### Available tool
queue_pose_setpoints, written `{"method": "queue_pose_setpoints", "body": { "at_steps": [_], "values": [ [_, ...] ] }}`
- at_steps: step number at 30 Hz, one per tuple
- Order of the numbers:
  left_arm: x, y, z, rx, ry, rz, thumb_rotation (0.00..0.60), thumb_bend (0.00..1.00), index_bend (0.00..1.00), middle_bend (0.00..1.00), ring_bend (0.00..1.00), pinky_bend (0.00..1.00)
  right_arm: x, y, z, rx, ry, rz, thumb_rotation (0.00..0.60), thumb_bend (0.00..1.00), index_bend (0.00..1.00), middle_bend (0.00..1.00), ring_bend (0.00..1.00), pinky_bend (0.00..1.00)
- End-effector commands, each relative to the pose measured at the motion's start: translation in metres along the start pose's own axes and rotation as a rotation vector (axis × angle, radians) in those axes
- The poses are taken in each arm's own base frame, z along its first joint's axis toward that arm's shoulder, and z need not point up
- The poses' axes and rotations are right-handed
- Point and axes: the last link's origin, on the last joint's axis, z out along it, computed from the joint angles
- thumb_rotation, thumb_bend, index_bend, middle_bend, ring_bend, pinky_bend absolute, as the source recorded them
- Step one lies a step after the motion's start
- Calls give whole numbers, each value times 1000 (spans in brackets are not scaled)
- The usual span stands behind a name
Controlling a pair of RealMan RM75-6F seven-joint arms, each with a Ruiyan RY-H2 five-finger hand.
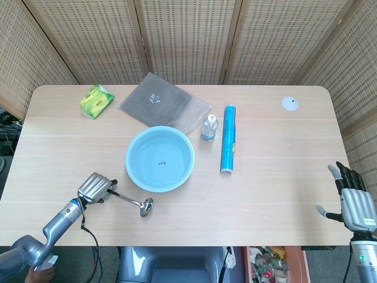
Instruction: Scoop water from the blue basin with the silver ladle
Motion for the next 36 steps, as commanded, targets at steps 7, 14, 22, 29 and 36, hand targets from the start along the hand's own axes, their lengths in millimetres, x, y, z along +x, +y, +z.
{"method": "queue_pose_setpoints", "body": {
  "at_steps": [7,14,22,29,36],
  "values": [
    [4,-3,-1,8,31,-25,600,402,677,1000,1000,1000,0,-1,0,1,-10,8,600,0,0,0,0,0],
    [24,-8,-12,-20,105,-51,600,464,809,1000,1000,1000,0,-1,0,3,-15,11,600,0,0,0,0,0],
    [51,-14,-29,-35,168,-73,600,491,860,1000,1000,1000,-1,-1,-1,3,-21,12,600,0,0,0,0,0],
    [72,-15,-39,-50,197,-96,600,493,880,1000,1000,1000,-2,-2,-1,3,-24,9,600,0,0,0,0,0],
    [114,-12,-42,-72,224,-112,600,496,895,1000,1000,1000,-2,-2,-1,2,-23,8,600,0,0,0,0,0]
  ]
}}
